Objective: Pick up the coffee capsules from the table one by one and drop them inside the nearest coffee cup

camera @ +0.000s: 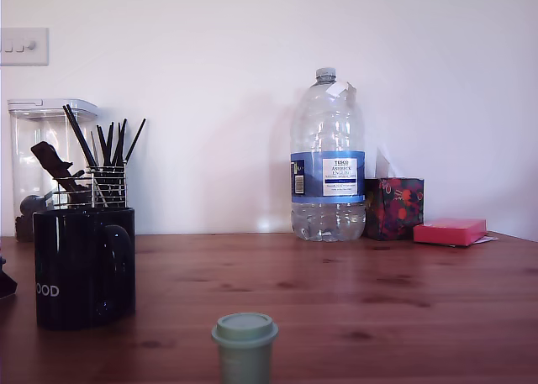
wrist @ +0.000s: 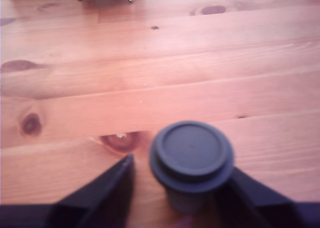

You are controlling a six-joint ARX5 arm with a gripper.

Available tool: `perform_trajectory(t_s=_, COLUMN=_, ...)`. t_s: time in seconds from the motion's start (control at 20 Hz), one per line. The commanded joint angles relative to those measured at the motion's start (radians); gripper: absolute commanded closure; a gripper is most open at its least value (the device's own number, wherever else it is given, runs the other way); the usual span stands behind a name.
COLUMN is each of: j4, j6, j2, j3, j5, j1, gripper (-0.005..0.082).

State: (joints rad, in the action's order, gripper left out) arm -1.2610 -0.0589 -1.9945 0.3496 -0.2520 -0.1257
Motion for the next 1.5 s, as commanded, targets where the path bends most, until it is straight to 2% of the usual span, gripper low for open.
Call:
perform_trajectory(t_s=0.0, j4=0.003, j6=0.002, j2=-0.026, j3=-0.007, j5=0.001, j1=0.003, gripper=0.0625)
perform_trajectory(t_s=0.3, j4=-0.029, j6=0.007, j2=-0.026, j3=-0.013, j5=-0.007, j1=0.003, gripper=0.0642)
perform_trajectory(t_s=0.4, j4=-0.090, j6=0.006, j2=-0.019, j3=-0.034, j5=-0.013, j1=0.003, gripper=0.0642)
perform_trajectory(t_s=0.55, j4=-0.097, j6=0.011, j2=0.026, j3=-0.089, j5=-0.020, j1=0.005, gripper=0.0642)
perform_trajectory(t_s=0.8, j4=-0.096, j6=0.086, j2=0.185, j3=-0.197, j5=-0.032, j1=0.014, gripper=0.0642)
perform_trajectory(t_s=0.9, j4=-0.093, j6=0.092, j2=0.260, j3=-0.236, j5=-0.032, j1=0.018, gripper=0.0642)
perform_trajectory(t_s=1.05, j4=-0.089, j6=0.140, j2=0.367, j3=-0.284, j5=-0.033, j1=0.025, gripper=0.0642)
perform_trajectory(t_s=1.45, j4=0.106, j6=0.149, j2=0.640, j3=-0.305, j5=-0.038, j1=0.129, gripper=0.0642)
